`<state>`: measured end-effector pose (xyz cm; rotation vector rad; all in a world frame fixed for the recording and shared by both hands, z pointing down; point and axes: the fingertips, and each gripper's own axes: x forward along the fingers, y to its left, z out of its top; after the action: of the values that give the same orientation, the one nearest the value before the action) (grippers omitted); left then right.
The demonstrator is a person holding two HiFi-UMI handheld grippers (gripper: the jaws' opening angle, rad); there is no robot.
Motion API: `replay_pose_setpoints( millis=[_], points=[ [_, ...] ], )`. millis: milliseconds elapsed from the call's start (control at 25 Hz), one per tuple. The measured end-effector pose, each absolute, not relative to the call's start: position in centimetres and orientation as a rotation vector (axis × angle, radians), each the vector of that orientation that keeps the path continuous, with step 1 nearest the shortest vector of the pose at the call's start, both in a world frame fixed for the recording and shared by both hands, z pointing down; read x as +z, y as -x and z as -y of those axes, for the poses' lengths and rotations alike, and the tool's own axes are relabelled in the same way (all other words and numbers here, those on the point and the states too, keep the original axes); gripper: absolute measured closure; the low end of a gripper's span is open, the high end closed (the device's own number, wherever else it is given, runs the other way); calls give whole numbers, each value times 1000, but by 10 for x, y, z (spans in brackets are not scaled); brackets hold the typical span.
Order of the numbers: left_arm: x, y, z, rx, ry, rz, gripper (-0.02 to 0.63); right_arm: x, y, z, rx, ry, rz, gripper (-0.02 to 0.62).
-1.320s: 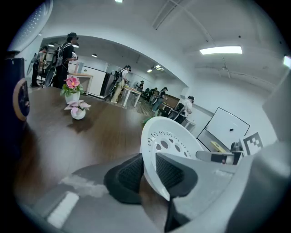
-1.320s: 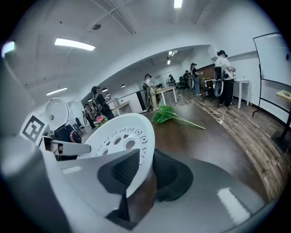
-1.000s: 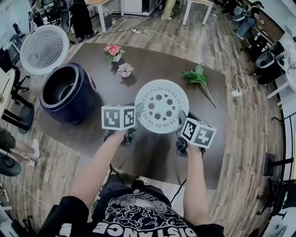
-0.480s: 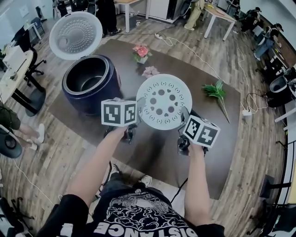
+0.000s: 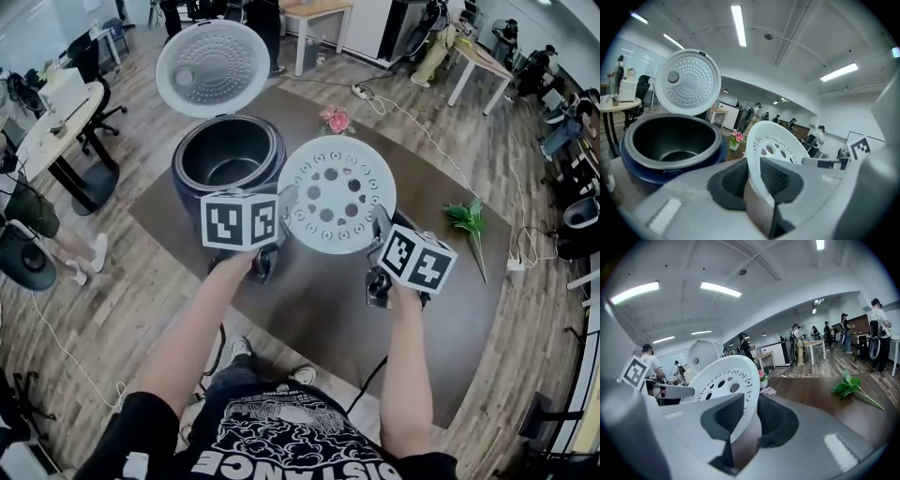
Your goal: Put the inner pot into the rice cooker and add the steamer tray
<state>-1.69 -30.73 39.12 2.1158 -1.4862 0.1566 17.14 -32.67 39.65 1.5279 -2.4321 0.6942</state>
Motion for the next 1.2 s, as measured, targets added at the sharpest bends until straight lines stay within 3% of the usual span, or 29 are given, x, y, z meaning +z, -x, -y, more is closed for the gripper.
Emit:
replay_pose_setpoints(
  millis=[480, 1200],
  points=[
    [342, 132, 310, 67, -2073, 1650, 519, 350, -51, 353, 600, -1362, 2542, 506],
    [329, 203, 305, -35, -2022, 1778, 525, 338, 25, 366, 548, -1233, 2637, 506]
  ],
)
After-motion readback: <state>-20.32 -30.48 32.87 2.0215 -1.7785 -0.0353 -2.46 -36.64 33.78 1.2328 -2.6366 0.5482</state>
